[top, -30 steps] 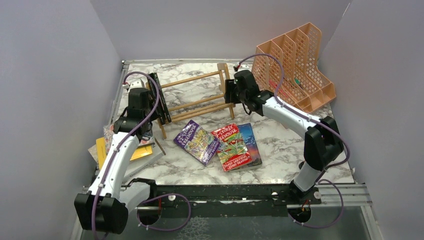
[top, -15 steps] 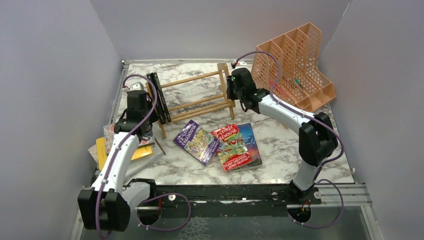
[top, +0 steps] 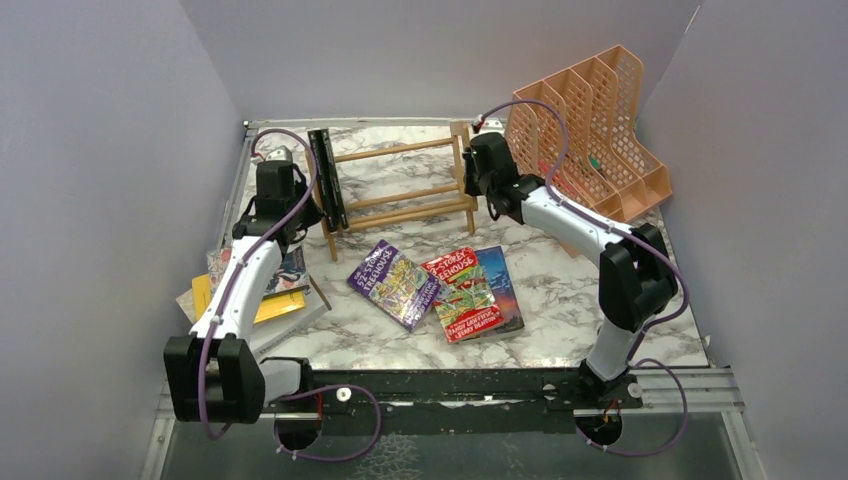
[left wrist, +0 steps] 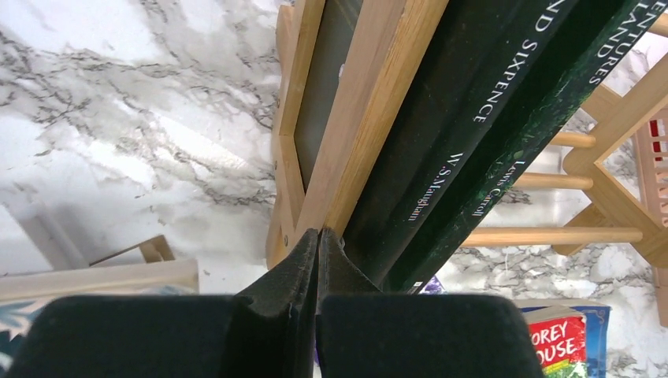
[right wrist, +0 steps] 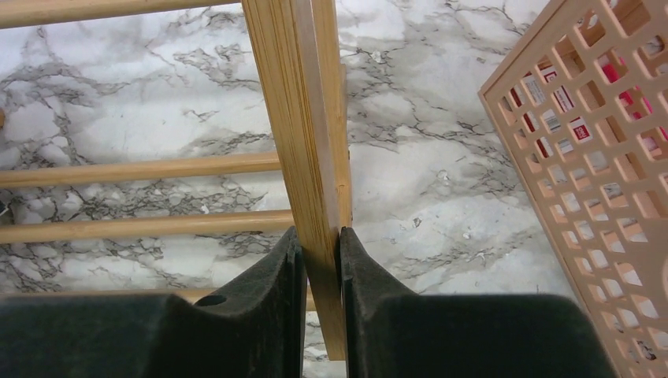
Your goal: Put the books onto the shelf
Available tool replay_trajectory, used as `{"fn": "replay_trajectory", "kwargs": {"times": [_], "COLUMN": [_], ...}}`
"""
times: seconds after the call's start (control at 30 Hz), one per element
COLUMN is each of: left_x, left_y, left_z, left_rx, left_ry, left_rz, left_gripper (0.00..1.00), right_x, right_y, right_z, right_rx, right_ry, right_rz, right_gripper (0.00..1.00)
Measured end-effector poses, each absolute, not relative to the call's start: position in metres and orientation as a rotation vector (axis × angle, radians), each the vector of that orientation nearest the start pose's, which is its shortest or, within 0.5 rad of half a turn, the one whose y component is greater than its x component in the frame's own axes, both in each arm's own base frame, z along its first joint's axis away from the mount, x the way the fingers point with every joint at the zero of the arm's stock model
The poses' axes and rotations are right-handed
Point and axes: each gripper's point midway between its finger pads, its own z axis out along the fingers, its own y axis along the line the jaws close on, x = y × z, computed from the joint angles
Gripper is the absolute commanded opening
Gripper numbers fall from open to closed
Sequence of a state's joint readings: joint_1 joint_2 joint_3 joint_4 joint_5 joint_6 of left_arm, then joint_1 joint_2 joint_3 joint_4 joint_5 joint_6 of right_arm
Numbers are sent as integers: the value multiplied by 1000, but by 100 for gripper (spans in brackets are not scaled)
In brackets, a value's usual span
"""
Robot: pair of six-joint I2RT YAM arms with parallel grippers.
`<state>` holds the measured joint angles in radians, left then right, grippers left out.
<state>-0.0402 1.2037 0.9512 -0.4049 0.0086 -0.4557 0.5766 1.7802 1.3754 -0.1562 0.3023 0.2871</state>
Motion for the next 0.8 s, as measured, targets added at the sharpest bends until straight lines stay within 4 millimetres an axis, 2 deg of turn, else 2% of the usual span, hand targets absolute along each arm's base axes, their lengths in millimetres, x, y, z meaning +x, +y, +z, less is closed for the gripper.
{"fn": "replay_trajectory", "kwargs": {"times": [0.07,0.17,0.27,0.37,0.53,0.6,0.67,0.73,0.8], "left_x": [357,361,360,355,339,331,322,314,307], "left_y": [-37,-38,-35,-27,-8,-1,4,7,8], "left_z": [176,177,177,184,209,219,228,237,250], "left_rx": [-450,-442,-442,-447,-465,-470,-475,-475,-471], "left_ry": [2202,2205,2203,2184,2109,2082,2058,2041,2016], "left_rz": [-295,-300,-281,-230,-120,-87,-59,-46,-47], "left_gripper": [2,10,16,22,25,27,31,35,41], "right_x": [452,454,451,441,417,405,387,363,334], "right_y": [240,237,234,236,243,253,268,290,320], "right_z": [166,167,175,196,248,265,274,271,259], "right_rx": [-120,-109,-110,-119,-138,-154,-183,-222,-275], "right_ry": [2106,2105,2105,2087,2019,1994,1982,1994,2023], "right_rz": [191,197,217,274,428,516,621,736,859], "right_gripper": [31,41,47,52,57,60,64,68,71]}}
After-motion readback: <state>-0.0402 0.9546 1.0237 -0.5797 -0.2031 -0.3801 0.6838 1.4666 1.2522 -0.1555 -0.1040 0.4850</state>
